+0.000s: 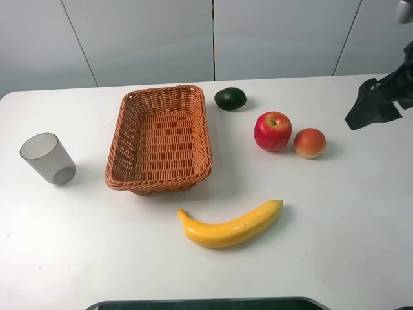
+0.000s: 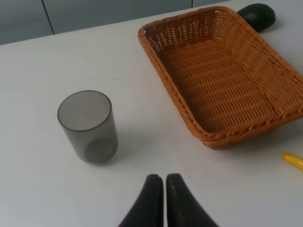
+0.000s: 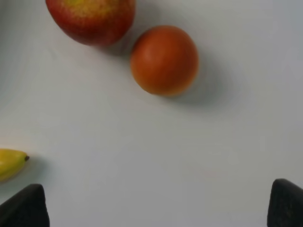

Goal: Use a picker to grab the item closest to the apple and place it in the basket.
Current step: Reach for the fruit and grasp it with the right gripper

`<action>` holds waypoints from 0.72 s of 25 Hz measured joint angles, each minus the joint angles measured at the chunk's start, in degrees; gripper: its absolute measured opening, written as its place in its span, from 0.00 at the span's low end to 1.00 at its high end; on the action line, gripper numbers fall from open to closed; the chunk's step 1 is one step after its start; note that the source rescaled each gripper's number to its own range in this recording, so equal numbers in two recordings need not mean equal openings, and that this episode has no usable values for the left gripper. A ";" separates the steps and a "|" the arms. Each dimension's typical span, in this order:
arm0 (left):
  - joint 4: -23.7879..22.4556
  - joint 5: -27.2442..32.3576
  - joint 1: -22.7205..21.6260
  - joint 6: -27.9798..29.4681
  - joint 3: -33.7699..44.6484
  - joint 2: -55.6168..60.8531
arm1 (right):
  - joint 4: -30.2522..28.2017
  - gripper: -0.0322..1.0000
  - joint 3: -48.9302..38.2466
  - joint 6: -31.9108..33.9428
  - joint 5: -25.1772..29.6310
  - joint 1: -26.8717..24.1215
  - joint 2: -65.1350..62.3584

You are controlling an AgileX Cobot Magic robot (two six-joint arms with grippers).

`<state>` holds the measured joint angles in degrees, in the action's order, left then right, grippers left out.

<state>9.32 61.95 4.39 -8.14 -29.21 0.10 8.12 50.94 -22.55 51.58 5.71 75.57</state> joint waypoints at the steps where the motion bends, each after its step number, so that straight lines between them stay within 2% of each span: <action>1: 0.00 0.00 0.00 0.00 0.00 0.00 | 0.29 1.00 0.65 -1.26 -0.55 0.65 2.06; 10: 0.00 0.00 0.00 -0.09 0.00 0.00 | 2.15 1.00 8.83 -8.84 -2.02 3.62 18.43; 18: 0.00 0.00 0.00 -0.09 0.00 0.00 | 7.53 1.00 11.01 -23.34 -6.07 3.88 27.03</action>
<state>9.32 61.95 4.39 -8.23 -29.21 0.10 15.64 61.95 -45.89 45.51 9.58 102.61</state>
